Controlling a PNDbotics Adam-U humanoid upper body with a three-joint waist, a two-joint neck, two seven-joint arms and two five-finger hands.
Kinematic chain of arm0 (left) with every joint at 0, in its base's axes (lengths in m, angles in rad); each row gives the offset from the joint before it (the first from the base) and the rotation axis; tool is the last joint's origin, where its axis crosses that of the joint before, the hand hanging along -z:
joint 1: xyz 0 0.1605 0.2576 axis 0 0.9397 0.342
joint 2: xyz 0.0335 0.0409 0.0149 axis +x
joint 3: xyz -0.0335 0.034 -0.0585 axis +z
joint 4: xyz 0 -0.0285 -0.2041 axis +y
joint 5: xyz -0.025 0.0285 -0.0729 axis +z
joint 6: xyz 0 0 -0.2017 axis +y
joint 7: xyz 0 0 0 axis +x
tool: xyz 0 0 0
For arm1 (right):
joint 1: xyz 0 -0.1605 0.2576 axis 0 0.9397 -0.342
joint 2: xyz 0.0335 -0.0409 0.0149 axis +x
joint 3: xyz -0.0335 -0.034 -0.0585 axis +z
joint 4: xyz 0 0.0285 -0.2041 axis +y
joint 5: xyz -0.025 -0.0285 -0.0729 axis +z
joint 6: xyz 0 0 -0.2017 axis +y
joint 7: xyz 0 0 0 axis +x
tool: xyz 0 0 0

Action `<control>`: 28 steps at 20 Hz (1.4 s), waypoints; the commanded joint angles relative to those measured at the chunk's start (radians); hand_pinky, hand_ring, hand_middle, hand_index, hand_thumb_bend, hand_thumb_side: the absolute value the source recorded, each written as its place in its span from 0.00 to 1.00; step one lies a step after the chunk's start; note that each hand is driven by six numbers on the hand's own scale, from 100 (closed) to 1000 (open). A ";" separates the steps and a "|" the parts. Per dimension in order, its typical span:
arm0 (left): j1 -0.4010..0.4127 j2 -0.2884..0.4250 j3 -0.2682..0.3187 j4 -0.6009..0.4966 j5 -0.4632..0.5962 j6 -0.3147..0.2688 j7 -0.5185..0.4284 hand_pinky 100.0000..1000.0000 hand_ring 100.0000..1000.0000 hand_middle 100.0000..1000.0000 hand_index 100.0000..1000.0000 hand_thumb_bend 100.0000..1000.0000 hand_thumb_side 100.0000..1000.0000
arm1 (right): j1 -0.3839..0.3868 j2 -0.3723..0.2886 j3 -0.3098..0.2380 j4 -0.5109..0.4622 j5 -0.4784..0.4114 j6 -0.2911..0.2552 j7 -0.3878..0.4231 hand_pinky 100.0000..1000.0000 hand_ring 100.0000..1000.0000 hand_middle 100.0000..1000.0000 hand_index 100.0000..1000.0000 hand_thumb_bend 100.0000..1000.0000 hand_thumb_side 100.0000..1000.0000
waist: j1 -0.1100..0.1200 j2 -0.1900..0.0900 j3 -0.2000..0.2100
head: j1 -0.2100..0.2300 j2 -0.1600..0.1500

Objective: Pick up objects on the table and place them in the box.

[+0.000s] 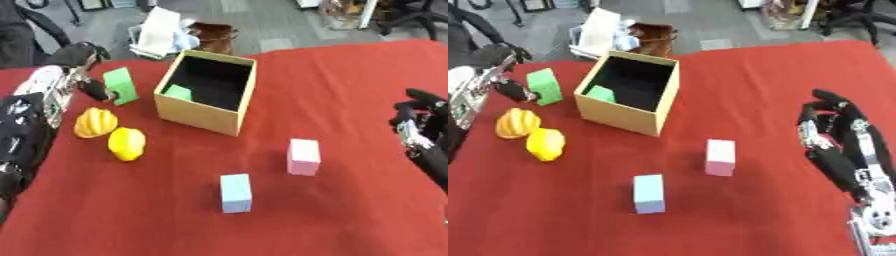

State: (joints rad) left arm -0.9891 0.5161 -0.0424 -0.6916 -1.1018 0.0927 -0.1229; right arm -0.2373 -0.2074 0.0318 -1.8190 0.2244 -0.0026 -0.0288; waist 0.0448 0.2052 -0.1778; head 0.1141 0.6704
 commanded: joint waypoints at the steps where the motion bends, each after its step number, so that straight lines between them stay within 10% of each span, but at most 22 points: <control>1: -0.021 0.010 0.014 0.006 0.016 0.032 0.024 0.67 0.59 0.67 0.81 0.54 0.13 | -0.012 -0.016 0.000 -0.014 -0.008 -0.002 0.002 0.58 0.59 0.64 0.84 0.00 0.47 | 0.012 0.003 -0.001 | 0.009 -0.017; 19: -0.009 -0.006 0.018 0.044 0.059 0.136 0.095 0.67 0.60 0.69 0.83 0.52 0.15 | -0.020 -0.017 0.001 -0.016 -0.011 -0.002 0.005 0.58 0.58 0.64 0.84 0.00 0.47 | 0.021 0.021 -0.020 | 0.030 -0.025; 28: -0.002 -0.008 0.011 0.061 0.054 0.086 -0.004 0.66 0.60 0.69 0.82 0.53 0.14 | -0.021 -0.016 0.002 -0.015 -0.011 -0.002 0.007 0.58 0.59 0.64 0.84 0.00 0.47 | 0.019 0.020 -0.020 | 0.028 -0.024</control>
State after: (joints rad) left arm -0.9782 0.4922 -0.0321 -0.6290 -1.0427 0.1859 -0.1072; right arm -0.2465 -0.2074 0.0324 -1.8190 0.2177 -0.0040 -0.0228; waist 0.0540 0.2278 -0.1972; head 0.1404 0.6576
